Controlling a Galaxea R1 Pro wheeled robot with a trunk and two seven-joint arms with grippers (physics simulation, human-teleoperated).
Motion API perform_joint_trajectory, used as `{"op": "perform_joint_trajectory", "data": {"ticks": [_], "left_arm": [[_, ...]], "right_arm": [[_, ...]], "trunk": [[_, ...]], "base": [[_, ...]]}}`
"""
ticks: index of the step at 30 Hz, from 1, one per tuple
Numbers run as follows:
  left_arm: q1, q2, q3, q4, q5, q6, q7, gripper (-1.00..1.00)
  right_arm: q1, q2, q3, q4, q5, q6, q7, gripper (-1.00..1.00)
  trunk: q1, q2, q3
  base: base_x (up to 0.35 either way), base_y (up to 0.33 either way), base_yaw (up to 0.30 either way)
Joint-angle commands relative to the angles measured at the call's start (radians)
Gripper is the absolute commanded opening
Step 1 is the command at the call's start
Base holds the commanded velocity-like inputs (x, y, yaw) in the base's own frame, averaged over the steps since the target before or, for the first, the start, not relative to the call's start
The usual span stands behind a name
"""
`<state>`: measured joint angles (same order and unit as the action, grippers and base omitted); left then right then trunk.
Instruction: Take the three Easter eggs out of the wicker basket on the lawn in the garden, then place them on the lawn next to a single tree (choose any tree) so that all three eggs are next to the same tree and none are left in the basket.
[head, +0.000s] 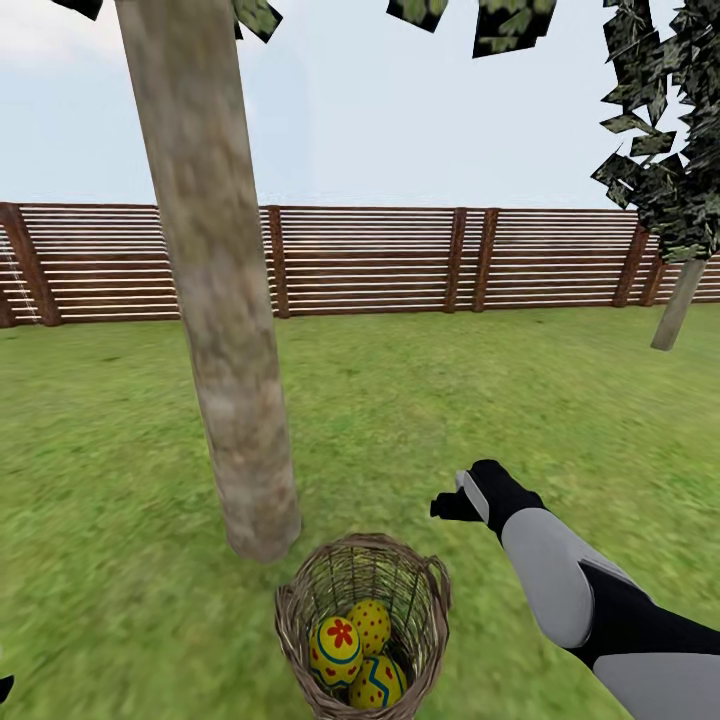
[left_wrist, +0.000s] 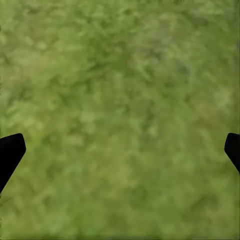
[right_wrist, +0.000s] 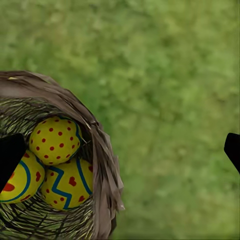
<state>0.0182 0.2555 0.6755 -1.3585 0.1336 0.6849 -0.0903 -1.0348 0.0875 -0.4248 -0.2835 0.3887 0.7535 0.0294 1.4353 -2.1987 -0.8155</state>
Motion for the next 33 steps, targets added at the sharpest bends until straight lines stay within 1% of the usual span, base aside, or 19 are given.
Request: {"op": "perform_joint_trajectory", "data": {"ticks": [1,11,15,33], "left_arm": [[0.000,0.000,0.001,-0.001,0.008,0.005,0.000,1.00],[0.000,0.000,0.001,-0.001,0.008,0.004,0.001,1.00],[0.000,0.000,0.001,-0.001,0.008,0.004,0.001,1.00],[0.000,0.001,0.001,0.006,0.007,0.003,0.003,1.00]], "right_arm": [[0.000,0.001,-0.008,-0.002,0.009,0.004,0.003,1.00],[0.000,0.000,-0.006,-0.003,0.010,0.003,0.003,1.00],[0.000,0.000,-0.006,-0.003,0.010,0.003,0.003,1.00],[0.000,-0.002,-0.006,-0.005,0.010,0.004,0.003,1.00]], "trunk": [[-0.004,0.007,0.002],[-0.042,0.077,0.034],[-0.042,0.077,0.034],[-0.111,0.203,0.090]], "base": [[0.000,0.000,0.000],[0.000,0.000,0.000],[0.000,0.000,0.000],[0.000,0.000,0.000]]}}
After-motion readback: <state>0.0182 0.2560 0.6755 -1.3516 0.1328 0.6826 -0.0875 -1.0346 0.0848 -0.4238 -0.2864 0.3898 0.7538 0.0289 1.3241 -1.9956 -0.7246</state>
